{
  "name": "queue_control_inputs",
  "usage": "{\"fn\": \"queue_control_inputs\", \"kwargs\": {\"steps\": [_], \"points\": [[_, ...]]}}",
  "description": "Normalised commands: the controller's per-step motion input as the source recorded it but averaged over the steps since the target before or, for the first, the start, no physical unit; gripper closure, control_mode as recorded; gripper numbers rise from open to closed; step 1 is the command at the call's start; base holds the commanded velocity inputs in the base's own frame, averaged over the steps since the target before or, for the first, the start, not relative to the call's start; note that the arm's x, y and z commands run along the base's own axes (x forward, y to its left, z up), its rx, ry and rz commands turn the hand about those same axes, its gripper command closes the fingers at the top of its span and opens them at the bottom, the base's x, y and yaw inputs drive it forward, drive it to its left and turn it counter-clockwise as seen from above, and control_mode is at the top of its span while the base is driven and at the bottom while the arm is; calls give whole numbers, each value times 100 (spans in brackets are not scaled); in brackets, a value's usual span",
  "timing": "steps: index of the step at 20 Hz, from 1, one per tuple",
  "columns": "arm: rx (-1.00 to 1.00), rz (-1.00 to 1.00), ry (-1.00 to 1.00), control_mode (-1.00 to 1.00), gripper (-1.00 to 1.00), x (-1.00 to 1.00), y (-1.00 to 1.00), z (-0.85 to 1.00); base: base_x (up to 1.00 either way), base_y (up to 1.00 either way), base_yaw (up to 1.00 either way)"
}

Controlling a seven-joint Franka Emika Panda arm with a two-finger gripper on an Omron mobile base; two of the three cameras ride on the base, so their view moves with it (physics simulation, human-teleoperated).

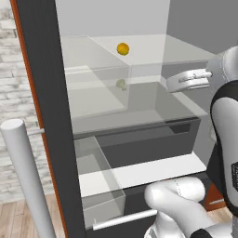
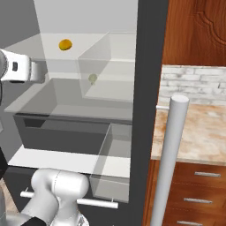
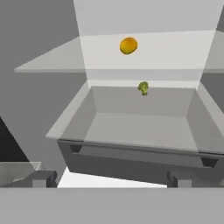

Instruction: Pick up the tangerine and mango from the fridge and place one fruit on each plate on the dining counter.

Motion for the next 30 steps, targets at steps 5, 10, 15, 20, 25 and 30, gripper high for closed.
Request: {"fn": "queue_control_inputs", "kwargs": {"steps": [5, 10, 15, 20, 25, 30], "points": [[0, 0, 0, -100, -100, 74, 4, 3, 0, 0, 0], [0, 0, -10, -100, -100, 95, -4, -3, 0, 0, 0], [0, 0, -17, -100, -100, 100, 12, 0, 0, 0, 0], [0, -6, -3, -100, -100, 76, 40, -4, 0, 0, 0], [0, -13, 11, -100, -100, 82, 6, -24, 0, 0, 0], [3, -12, 14, -100, -100, 70, 0, 0, 0, 0, 0]]}}
